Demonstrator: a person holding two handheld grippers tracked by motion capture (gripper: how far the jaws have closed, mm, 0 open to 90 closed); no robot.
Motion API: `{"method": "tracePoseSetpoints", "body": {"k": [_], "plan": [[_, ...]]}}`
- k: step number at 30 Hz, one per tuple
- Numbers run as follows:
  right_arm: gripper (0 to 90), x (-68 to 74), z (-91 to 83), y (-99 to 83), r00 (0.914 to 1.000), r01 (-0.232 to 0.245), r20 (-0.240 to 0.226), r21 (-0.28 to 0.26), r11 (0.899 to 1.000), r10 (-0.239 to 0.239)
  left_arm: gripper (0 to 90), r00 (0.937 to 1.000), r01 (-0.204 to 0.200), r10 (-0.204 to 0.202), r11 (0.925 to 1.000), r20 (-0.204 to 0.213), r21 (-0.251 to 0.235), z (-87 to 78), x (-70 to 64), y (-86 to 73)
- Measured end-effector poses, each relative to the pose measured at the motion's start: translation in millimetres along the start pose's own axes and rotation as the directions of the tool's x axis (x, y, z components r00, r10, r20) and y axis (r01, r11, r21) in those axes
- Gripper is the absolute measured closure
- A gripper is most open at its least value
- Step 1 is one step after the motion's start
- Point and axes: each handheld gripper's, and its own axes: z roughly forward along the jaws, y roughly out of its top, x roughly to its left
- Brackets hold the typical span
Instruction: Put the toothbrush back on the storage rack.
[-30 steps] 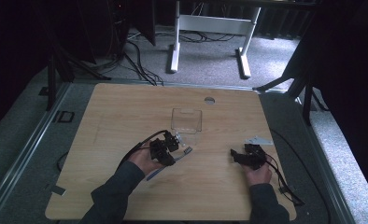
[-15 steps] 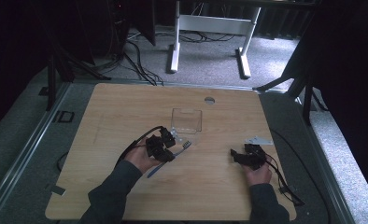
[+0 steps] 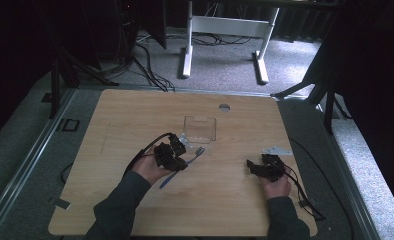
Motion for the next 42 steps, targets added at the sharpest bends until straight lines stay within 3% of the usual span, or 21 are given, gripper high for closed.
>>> {"method": "tracePoseSetpoints", "body": {"k": [7, 19, 42], "plan": [[28.5, 0.1, 0.0, 0.0, 1.0000, -0.001, 0.000, 0.000, 1.000, 0.001, 80.8, 0.9995, 0.027, -0.028, 0.9978, -0.013, -0.061, -6.8, 2.2, -1.6], [28.5, 0.1, 0.0, 0.0, 1.0000, -0.001, 0.000, 0.000, 1.000, 0.001, 80.8, 0.9982, 0.052, -0.055, 0.9914, -0.023, -0.120, -12.4, 6.6, -4.3], [28.5, 0.0, 0.0, 0.0, 1.0000, 0.000, 0.000, 0.000, 1.000, 0.000, 80.7, 0.9952, 0.072, -0.086, 0.9704, -0.048, -0.231, -22.2, 8.6, -5.6]]}}
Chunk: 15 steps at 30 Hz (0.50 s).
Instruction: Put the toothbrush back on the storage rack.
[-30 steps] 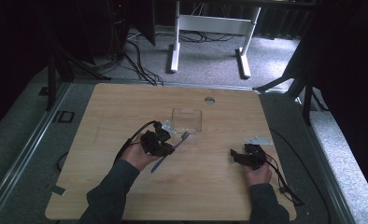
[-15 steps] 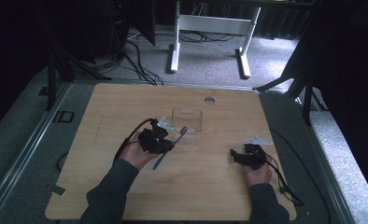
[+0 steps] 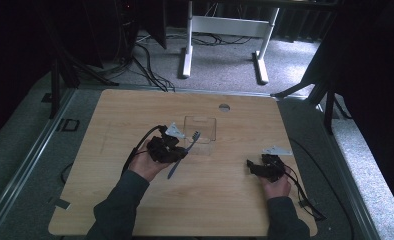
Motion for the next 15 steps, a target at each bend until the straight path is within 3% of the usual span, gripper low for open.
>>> {"method": "tracePoseSetpoints", "body": {"k": [15], "plan": [[28.6, 0.0, 0.0, 0.0, 1.0000, 0.000, 0.000, 0.000, 1.000, 0.000, 80.7, 0.9996, 0.014, -0.015, 0.9977, -0.026, -0.067, -3.5, 1.6, -2.9]]}}
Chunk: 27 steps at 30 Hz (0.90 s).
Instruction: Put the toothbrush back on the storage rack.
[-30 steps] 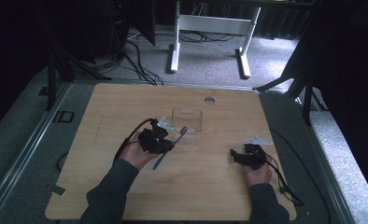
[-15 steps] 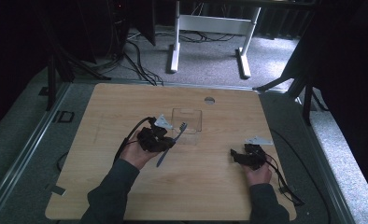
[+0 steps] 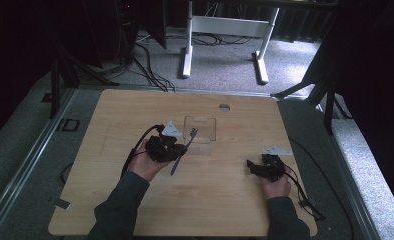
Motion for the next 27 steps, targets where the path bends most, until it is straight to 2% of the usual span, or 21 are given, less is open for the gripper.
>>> {"method": "tracePoseSetpoints", "body": {"k": [9, 27], "plan": [[28.5, 0.0, 0.0, 0.0, 1.0000, 0.000, 0.000, 0.000, 1.000, 0.000, 80.7, 0.9998, 0.005, -0.006, 0.9996, -0.021, -0.029, -2.4, 0.8, -1.2], [28.5, 0.1, 0.0, 0.0, 1.0000, 0.000, 0.000, 0.000, 1.000, 0.000, 80.7, 0.9991, 0.021, -0.024, 0.9964, -0.034, -0.082, -4.2, 1.2, -1.2]]}}
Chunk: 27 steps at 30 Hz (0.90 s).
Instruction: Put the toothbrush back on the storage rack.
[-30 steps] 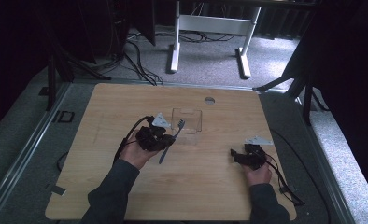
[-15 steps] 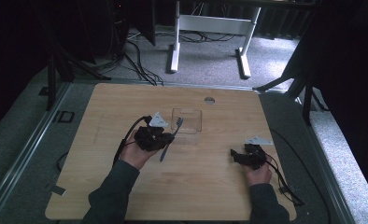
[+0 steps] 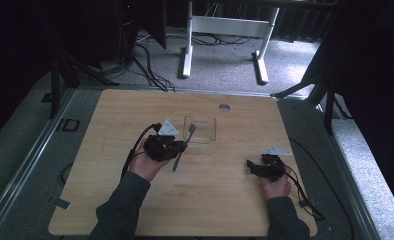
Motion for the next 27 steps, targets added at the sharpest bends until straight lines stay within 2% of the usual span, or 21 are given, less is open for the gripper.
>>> {"method": "tracePoseSetpoints", "body": {"k": [27], "plan": [[28.5, 0.0, -0.1, 0.0, 1.0000, 0.001, 0.000, 0.001, 1.000, -0.001, 80.7, 0.9990, 0.034, -0.037, 0.9955, -0.026, -0.088, -4.1, 3.3, 0.1]]}}
